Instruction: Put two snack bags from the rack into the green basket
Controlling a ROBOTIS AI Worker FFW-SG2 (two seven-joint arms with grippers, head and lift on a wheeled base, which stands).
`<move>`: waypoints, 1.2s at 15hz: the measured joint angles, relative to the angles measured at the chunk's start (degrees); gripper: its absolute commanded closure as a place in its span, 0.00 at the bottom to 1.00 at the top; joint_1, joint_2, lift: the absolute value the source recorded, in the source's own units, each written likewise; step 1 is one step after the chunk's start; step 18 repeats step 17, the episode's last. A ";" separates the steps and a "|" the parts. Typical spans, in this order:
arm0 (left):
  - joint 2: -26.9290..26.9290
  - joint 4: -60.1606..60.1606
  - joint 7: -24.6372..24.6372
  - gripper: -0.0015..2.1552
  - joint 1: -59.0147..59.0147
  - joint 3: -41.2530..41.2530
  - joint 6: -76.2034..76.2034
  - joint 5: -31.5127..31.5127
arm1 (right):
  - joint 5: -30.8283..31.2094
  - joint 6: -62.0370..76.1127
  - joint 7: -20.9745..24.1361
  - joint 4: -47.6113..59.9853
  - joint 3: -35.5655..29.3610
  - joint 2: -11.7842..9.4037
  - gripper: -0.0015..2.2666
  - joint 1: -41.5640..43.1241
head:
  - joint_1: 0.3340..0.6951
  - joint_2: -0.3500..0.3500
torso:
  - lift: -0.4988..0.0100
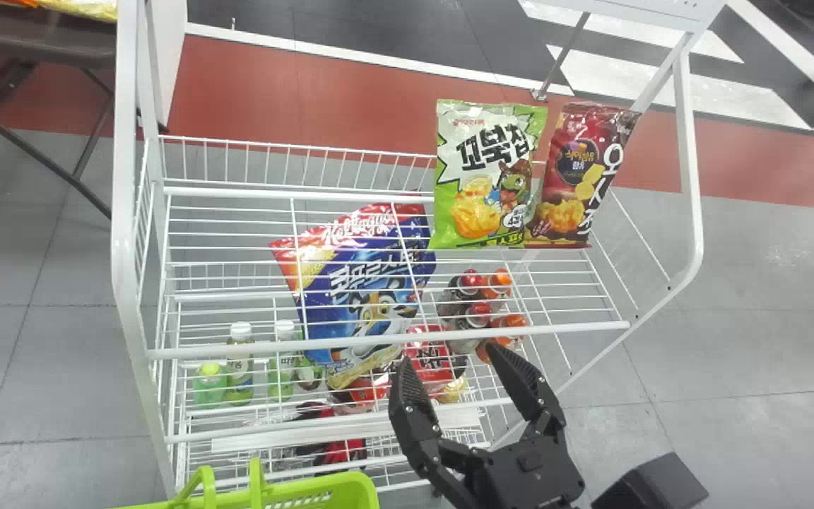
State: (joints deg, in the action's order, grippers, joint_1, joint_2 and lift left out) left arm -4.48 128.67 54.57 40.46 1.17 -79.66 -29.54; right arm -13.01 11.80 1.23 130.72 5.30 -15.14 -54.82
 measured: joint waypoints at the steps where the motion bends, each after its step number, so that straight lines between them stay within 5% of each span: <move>1: 0.00 0.07 0.01 0.70 0.18 0.25 -0.04 -0.08 | 0.00 0.23 0.00 -0.10 0.11 0.02 0.01 -0.02 | 1.00 0.00 | 0.97; 18: -0.09 1.06 0.67 0.70 2.45 0.76 -0.16 -0.61 | 2.49 5.61 0.18 -0.81 1.63 0.27 0.02 -2.26 | 1.00 0.00 | 0.97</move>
